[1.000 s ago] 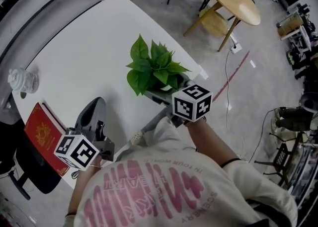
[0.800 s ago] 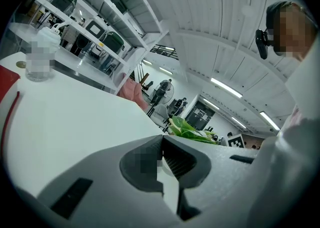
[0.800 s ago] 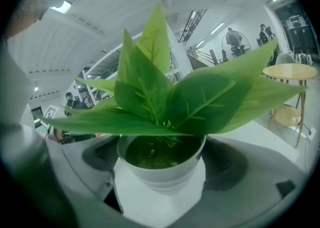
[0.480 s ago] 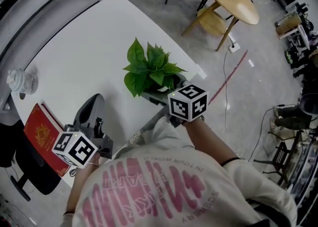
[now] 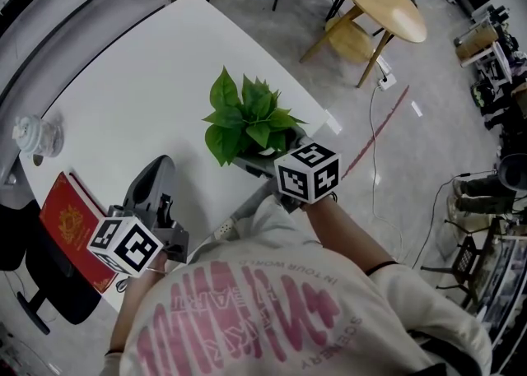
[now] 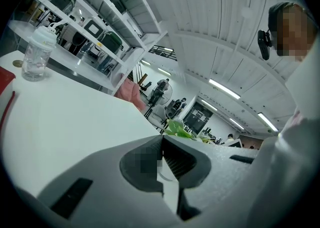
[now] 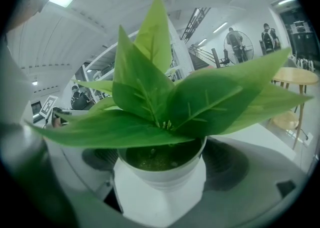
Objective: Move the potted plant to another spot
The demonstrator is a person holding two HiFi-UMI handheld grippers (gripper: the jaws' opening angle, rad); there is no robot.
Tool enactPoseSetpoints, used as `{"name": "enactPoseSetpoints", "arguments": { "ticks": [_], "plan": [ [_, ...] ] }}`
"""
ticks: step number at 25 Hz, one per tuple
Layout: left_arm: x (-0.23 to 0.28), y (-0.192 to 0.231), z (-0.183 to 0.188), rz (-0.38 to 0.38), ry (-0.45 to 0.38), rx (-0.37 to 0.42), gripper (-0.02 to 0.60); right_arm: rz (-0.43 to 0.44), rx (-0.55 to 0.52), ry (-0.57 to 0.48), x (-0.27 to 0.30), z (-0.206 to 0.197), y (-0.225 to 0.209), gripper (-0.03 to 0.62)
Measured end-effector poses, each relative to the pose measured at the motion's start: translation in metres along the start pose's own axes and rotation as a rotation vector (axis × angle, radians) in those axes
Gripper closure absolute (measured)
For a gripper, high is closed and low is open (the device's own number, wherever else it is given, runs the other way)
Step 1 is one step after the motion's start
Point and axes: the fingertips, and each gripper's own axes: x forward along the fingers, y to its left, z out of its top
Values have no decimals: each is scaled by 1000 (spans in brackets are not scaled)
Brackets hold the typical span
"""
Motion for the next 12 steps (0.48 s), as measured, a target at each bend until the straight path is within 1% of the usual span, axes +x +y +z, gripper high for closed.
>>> {"name": "enactPoseSetpoints", "arguments": {
  "ticks": [12],
  "plan": [
    [-10, -6, -4, -11, -13, -14, 578, -19, -29, 29, -2, -12, 8, 72]
  ]
}}
